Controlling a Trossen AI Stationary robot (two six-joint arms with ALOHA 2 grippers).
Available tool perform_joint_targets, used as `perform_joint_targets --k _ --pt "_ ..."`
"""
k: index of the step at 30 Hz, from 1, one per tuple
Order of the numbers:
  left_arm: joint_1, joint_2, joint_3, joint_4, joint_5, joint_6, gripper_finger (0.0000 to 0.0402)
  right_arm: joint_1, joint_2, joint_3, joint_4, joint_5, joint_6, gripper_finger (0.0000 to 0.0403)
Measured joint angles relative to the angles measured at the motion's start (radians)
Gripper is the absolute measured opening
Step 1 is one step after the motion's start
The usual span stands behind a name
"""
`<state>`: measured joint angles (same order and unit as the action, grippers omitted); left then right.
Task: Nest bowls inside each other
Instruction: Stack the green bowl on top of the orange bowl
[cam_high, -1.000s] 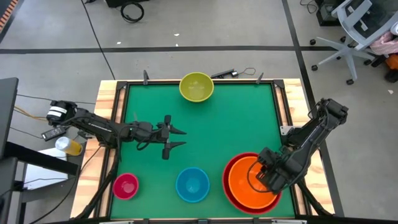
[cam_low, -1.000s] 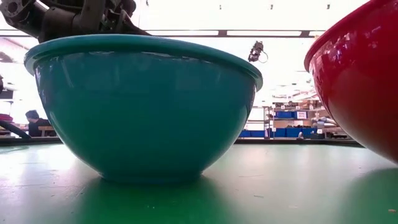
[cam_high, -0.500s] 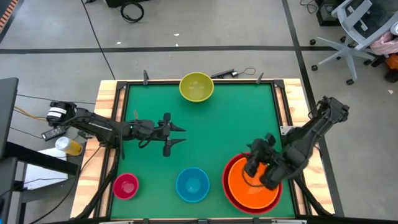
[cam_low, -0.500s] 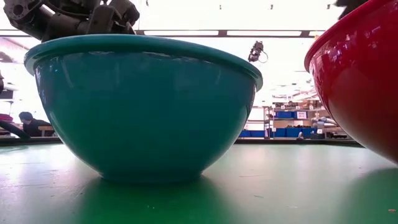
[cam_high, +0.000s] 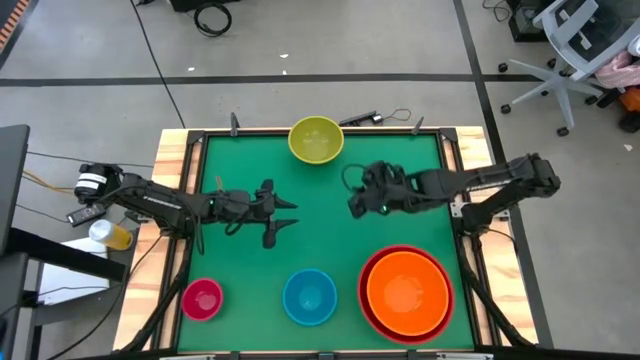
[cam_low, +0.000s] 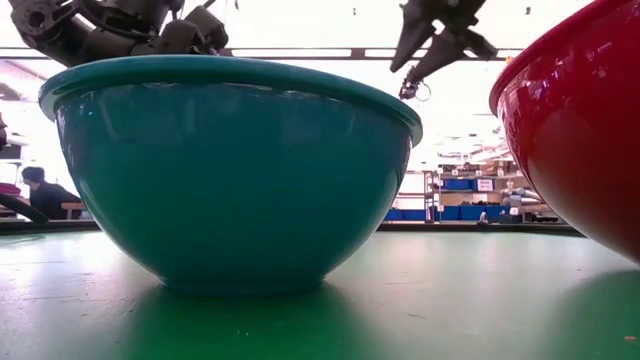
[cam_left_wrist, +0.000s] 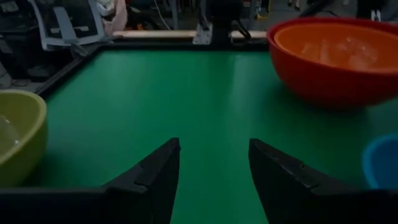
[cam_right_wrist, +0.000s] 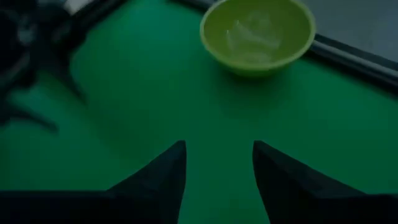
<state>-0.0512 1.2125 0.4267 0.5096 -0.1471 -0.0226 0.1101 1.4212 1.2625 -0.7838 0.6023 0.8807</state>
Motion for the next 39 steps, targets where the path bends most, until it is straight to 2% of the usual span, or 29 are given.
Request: perform_joint_targets --k 7,13,21,26,29,34,39 --pt "0.006 0.000 0.000 -0.007 0.001 0.047 0.0194 -0.148 0.000 0.000 0.029 -0.024 -0.055 0.0188" --pt "0.059 0.000 0.000 -0.004 0.000 0.064 0.0194 -0.182 0.000 0.000 0.028 0.024 -0.128 0.0188" --pt "0.149 0.000 0.000 0.018 0.000 0.028 0.0194 -0.238 0.000 0.000 0.024 0.025 -0.146 0.0189" --pt "0.161 0.000 0.000 0.018 -0.001 0.010 0.0194 -0.252 0.000 0.000 0.025 0.019 -0.209 0.0190" --pt "0.152 0.000 0.000 0.018 0.000 0.012 0.0194 -0.282 0.000 0.000 0.040 -0.028 -0.256 0.0190" --pt "0.162 0.000 0.000 0.018 0.002 0.015 0.0194 -0.370 0.001 0.000 0.050 -0.181 -0.278 0.0189" --pt "0.165 0.000 0.000 0.018 0.003 0.017 0.0194 -0.462 0.008 0.000 0.073 -0.201 -0.298 0.0189"
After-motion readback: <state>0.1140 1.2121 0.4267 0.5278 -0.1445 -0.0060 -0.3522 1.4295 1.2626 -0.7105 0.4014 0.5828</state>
